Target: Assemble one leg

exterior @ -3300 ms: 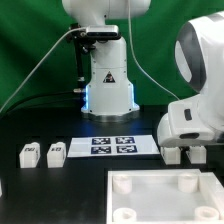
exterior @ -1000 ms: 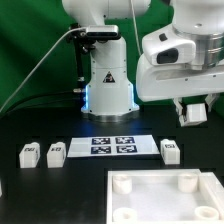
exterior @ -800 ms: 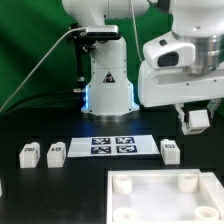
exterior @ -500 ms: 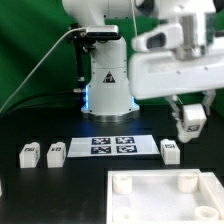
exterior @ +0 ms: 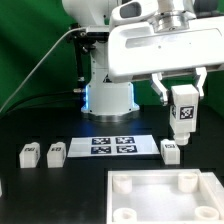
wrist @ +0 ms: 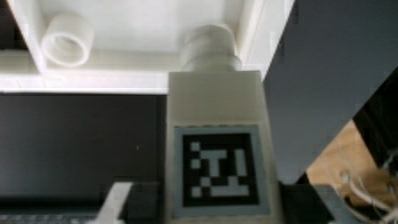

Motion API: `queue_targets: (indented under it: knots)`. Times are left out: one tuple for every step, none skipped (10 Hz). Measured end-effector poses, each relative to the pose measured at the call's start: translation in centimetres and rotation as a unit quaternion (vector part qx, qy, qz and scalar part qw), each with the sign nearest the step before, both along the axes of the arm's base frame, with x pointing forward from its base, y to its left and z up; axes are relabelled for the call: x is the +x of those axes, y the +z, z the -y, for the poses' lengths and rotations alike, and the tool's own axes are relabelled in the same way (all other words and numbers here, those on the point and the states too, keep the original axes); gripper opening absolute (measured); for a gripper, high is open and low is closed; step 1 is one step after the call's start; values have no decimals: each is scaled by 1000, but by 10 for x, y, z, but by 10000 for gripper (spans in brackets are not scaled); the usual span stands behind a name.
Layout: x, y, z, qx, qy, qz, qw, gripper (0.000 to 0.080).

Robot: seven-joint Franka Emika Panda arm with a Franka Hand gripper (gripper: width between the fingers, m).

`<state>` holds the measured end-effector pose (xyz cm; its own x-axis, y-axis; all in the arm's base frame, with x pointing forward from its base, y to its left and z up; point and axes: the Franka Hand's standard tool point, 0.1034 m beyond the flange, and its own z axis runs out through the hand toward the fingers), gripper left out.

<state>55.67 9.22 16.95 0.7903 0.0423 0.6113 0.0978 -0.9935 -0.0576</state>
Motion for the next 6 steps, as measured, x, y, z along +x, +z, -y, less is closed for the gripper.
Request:
queue_targets:
  knots:
    - [-5,-11,1,1,-2,17,1000,292]
    - [-13,-27,1,-3,1,-31,1000,292]
    - [-10,-22,1,-3,2,-23,1000,292]
    - [-10,-25,0,-2,2,-25,1000,292]
    - [0,-27,-7,3,-1,-23,1000,292]
    - [16,-24,-11,5,0,-13,1000,292]
